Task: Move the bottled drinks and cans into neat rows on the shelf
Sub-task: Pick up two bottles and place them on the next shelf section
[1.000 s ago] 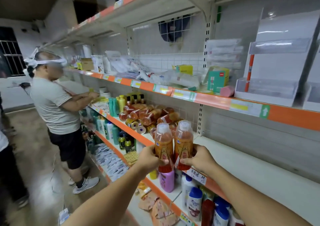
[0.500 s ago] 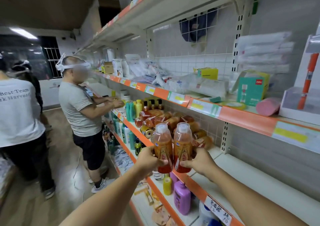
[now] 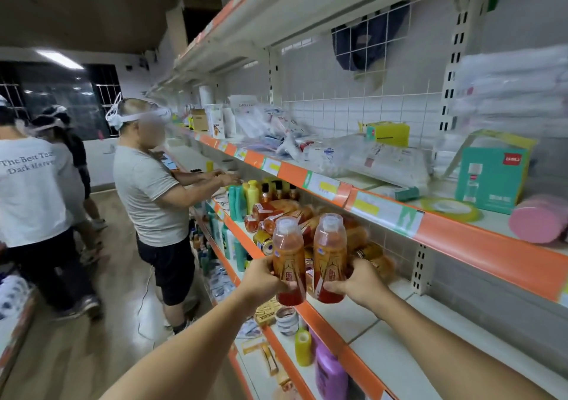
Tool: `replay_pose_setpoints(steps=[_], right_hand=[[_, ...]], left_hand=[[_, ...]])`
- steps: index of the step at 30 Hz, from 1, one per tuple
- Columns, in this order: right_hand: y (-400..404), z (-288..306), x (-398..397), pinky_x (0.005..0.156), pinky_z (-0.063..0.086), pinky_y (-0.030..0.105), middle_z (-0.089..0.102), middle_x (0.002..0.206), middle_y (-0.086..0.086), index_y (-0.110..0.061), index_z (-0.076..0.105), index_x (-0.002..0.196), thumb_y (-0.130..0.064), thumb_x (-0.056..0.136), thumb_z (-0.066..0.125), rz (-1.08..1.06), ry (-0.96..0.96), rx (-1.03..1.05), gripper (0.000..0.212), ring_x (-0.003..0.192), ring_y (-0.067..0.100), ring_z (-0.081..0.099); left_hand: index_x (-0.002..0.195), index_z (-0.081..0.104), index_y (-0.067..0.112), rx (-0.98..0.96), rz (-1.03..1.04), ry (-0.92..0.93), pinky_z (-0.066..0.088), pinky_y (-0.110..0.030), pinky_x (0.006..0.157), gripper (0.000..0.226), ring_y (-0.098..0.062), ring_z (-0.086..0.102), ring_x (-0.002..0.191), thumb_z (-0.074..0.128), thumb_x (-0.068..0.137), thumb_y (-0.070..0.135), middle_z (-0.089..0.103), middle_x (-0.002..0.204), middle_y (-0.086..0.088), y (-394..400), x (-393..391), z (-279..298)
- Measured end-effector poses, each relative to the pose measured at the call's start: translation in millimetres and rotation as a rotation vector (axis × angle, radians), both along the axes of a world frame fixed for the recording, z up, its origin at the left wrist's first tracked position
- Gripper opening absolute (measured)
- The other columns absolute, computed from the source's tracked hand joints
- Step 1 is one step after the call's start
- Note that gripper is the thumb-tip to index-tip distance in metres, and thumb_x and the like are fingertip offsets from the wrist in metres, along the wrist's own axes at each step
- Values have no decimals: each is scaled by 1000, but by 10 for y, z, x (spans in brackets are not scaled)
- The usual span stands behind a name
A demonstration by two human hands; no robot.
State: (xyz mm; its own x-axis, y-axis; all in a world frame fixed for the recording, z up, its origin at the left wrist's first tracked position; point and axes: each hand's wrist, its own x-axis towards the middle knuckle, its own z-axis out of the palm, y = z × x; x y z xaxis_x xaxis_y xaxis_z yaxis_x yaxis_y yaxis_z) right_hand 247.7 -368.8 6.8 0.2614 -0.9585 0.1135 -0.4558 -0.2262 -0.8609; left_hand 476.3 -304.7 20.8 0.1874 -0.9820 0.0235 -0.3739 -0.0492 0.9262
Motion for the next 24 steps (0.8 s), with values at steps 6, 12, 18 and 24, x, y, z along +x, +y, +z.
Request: replay_pose_setpoints(steps=[6,12,18,24], right_hand=[[-269,-71,232,93,55,43,73,100,-9,-30,65,95,-29,56,96,-39,-15,18,50,98,16,69],[-560,-150,543,91,56,36,73,98,-12,-33,64,92,-27,56,95,-101,-6,-5,48,94,10,69],[-836,-88,832,65,58,24,77,90,-8,-28,68,87,-15,61,93,-198,-26,6,39,78,6,73],[-998,-86,989,78,59,32,78,87,-12,-23,74,91,-16,60,93,-300,-82,21,37,82,8,74]], left_hand=[[94,72,20,23,-36,-25,54,-17,68,37,-4,73,81,88,67,1,78,82,10,-345,268,-85],[94,71,17,8,-130,-39,54,-20,57,35,-4,68,62,87,68,-1,76,77,6,-884,643,-126],[91,72,17,-7,-240,-57,55,-22,73,34,-10,73,85,89,66,0,78,87,3,-1443,1000,-71],[84,70,22,-14,-360,-102,53,-15,59,31,0,72,68,90,67,6,76,74,14,-1847,1208,21]])
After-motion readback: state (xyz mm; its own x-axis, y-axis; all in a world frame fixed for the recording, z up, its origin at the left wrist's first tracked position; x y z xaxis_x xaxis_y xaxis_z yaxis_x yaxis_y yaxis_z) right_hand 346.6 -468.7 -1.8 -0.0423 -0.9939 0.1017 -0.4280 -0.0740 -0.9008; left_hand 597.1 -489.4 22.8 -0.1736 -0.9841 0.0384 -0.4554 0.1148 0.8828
